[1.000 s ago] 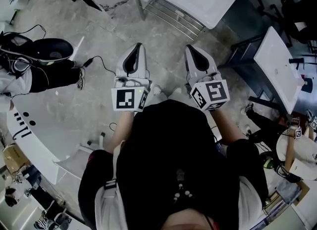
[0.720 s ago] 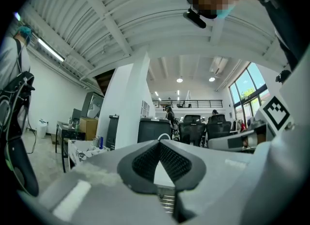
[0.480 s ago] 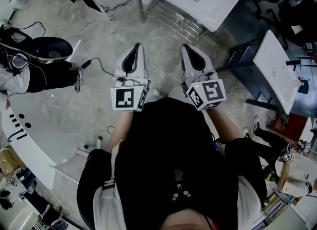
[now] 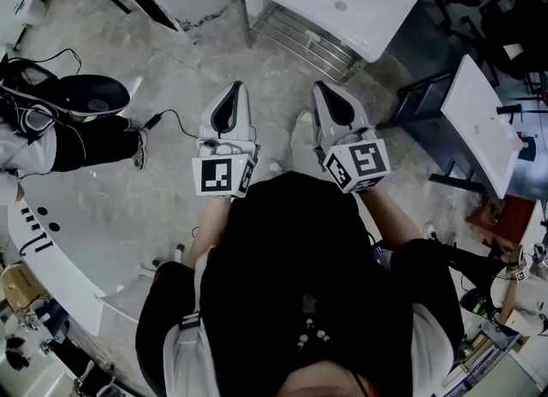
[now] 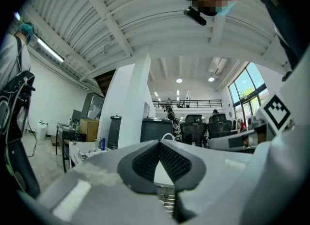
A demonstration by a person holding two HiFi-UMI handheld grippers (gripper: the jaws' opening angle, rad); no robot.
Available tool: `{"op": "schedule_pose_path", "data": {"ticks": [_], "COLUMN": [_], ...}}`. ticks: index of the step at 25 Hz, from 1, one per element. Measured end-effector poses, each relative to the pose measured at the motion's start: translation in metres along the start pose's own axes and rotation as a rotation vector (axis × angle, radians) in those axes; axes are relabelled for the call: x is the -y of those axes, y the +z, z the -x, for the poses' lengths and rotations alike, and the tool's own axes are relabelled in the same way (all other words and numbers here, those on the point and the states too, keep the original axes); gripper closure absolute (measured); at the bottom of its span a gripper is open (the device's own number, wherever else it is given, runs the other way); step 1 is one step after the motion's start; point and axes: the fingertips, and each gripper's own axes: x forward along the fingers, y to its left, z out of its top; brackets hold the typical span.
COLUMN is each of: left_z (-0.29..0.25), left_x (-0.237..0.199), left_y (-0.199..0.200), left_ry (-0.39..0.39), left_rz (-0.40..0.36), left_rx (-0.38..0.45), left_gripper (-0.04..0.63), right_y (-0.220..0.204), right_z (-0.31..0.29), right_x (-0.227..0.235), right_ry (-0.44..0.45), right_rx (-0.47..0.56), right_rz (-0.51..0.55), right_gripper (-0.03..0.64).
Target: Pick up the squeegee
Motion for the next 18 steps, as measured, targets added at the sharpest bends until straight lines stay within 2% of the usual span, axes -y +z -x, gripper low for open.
{"op": "schedule_pose_path", "data": {"ticks": [10,18], "left_z": [-0.051,-0.116], "left_x": [-0.023,-0.036], "left_y": [-0.003,-0.011], "left_ry": [0.003,0.013], "left_rz": [-0.016,-0.016], "left_rx": [-0.010,-0.037], "left_gripper": [0.594,0.594], "right_y": [0.003,0.005], "right_z": [-0.053,-0.106], "right_x": [0.029,0.078], "right_ry": [0.013,0.015], "right_rx": [0.005,-0.025], "right_rz": [-0.012,-0.048], "right_gripper": [0.614,0.614]}}
